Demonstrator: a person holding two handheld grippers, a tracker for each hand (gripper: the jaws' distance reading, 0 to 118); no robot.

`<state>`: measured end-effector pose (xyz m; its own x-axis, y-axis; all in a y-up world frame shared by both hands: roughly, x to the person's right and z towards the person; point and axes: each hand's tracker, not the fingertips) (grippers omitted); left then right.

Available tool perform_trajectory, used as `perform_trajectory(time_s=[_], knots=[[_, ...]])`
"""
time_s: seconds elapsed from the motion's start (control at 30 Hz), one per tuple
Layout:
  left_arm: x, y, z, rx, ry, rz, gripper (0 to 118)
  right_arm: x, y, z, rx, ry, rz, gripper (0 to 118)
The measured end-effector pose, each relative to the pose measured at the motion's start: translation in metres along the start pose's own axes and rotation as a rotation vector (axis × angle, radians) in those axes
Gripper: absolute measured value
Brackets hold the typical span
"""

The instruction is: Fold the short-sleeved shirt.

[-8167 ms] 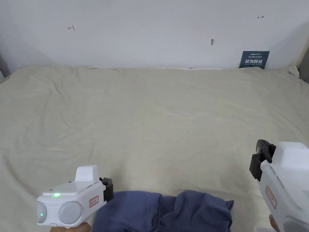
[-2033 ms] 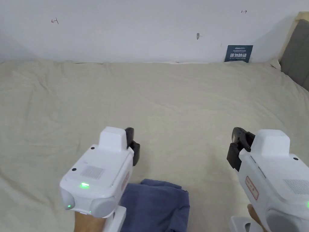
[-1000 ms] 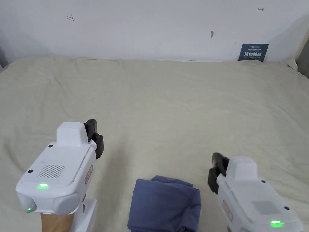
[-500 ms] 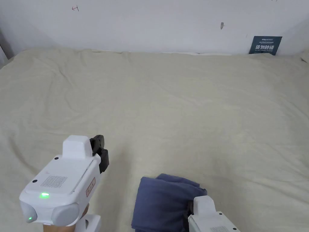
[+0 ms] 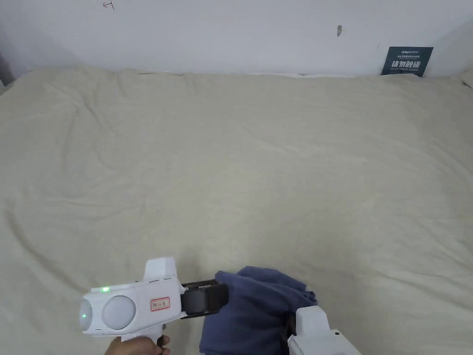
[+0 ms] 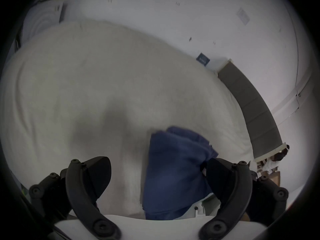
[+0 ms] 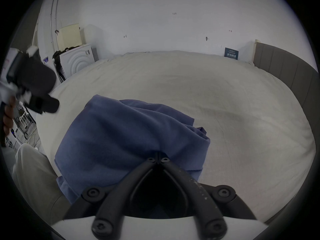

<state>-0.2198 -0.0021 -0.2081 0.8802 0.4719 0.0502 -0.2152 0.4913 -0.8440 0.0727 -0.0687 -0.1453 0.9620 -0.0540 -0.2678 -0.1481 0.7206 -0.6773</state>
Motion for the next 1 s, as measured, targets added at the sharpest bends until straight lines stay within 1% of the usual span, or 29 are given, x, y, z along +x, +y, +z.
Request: perform_trajectory(time_s=[0.1,0.13,0.17,0.2,0.23,0.27,0.3,0.37,0.4,0.43,0.47,0.5,0.57,0.7,0.83,0.9,1.0], knots=[[-0.001,-0.004,-0.023,-0.122,-0.047,0.009,113,0.002,0.0,0.0,-0.002,0.007,-0.008,1],[-0.004,-0.005,-0.031,-0.15,-0.045,0.005,109,0.002,0.001,0.0,-0.003,0.008,-0.01,1],[-0.005,-0.005,-0.035,-0.163,-0.044,0.001,99,0.002,0.001,0.0,-0.003,0.009,-0.011,1],[-0.008,-0.007,-0.039,-0.167,-0.061,-0.002,81,0.003,0.001,0.001,-0.004,0.011,-0.012,1],[-0.009,-0.008,-0.042,-0.176,-0.07,-0.011,77,0.003,0.001,0.001,-0.005,0.013,-0.014,1],[-0.008,-0.009,-0.041,-0.166,-0.062,-0.017,76,0.004,0.001,0.0,-0.005,0.018,-0.018,1],[-0.008,-0.009,-0.04,-0.157,-0.08,-0.027,68,0.005,0.001,0.001,-0.004,0.021,-0.02,1],[-0.017,-0.008,-0.04,-0.161,-0.129,-0.016,36,0.007,0.001,0.001,-0.003,0.029,-0.024,1],[-0.017,-0.008,-0.042,-0.185,-0.183,0.026,30,0.007,0.001,0.0,-0.003,0.032,-0.026,1],[-0.016,-0.01,-0.043,-0.191,-0.199,0.049,26,0.007,0.001,0.0,-0.005,0.032,-0.025,1],[-0.011,-0.014,-0.041,-0.175,-0.163,0.029,22,0.008,0.001,0.001,-0.005,0.033,-0.023,1],[-0.009,-0.016,-0.042,-0.169,-0.151,0.019,19,0.008,0.002,0.001,-0.007,0.036,-0.023,1],[-0.008,-0.018,-0.039,-0.161,-0.15,0.026,19,0.007,0.005,0.003,-0.013,0.034,-0.023,1],[0.003,-0.016,-0.027,-0.118,-0.098,0.014,16,0.005,0.018,0.011,-0.018,0.036,-0.013,1],[-0.005,0.005,-0.013,-0.082,-0.084,0.016,15,0.001,0.045,0.032,0.076,0.034,-0.001,1],[-0.022,0.023,-0.004,-0.06,-0.062,-0.001,15,-0.001,0.063,0.041,0.124,0.023,0.008,1],[-0.049,0.053,0.025,-0.014,0.022,-0.025,15,-0.004,0.091,0.054,0.188,0.015,0.012,1]])
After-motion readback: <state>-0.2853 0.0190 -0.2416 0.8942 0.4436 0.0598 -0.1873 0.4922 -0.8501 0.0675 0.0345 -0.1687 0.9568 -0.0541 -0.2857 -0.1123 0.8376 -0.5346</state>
